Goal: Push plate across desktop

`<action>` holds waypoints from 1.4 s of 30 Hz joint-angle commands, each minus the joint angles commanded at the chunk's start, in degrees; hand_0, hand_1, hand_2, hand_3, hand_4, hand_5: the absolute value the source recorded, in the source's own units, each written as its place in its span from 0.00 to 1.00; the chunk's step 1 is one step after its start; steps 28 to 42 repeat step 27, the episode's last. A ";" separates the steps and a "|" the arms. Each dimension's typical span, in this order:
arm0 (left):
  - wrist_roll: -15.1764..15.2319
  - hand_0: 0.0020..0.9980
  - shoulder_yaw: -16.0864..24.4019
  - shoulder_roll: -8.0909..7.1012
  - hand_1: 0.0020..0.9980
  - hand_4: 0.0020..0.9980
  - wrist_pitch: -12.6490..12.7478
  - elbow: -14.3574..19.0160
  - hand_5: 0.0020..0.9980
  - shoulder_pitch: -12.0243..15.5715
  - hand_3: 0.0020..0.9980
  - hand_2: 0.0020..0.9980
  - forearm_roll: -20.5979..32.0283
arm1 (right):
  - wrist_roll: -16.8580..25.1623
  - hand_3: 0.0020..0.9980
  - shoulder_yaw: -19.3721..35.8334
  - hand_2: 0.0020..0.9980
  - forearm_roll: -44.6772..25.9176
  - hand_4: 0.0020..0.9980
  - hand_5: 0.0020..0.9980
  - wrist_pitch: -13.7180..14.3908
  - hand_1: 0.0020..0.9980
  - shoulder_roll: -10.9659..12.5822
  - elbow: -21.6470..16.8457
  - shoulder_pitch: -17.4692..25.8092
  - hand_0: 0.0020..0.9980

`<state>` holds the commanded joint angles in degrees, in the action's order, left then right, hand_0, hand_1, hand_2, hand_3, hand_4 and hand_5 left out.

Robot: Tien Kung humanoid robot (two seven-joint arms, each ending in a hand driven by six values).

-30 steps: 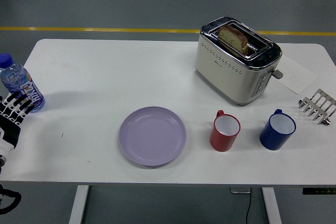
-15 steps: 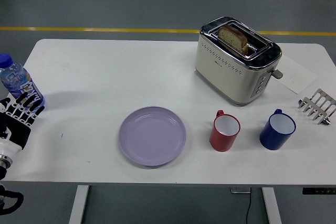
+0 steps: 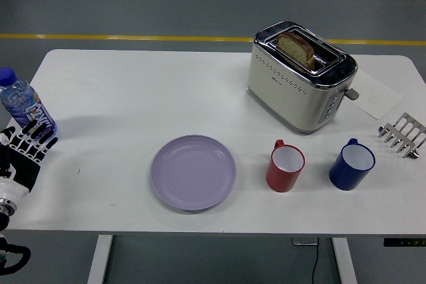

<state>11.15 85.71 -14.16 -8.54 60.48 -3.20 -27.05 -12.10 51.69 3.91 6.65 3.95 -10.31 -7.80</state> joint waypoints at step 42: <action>-0.29 0.69 -0.19 0.88 0.68 0.46 0.03 -0.90 1.00 -1.03 0.64 0.67 -1.21 | -0.09 0.61 0.18 0.71 -0.54 0.43 0.26 -0.04 0.66 0.04 0.00 -0.11 0.66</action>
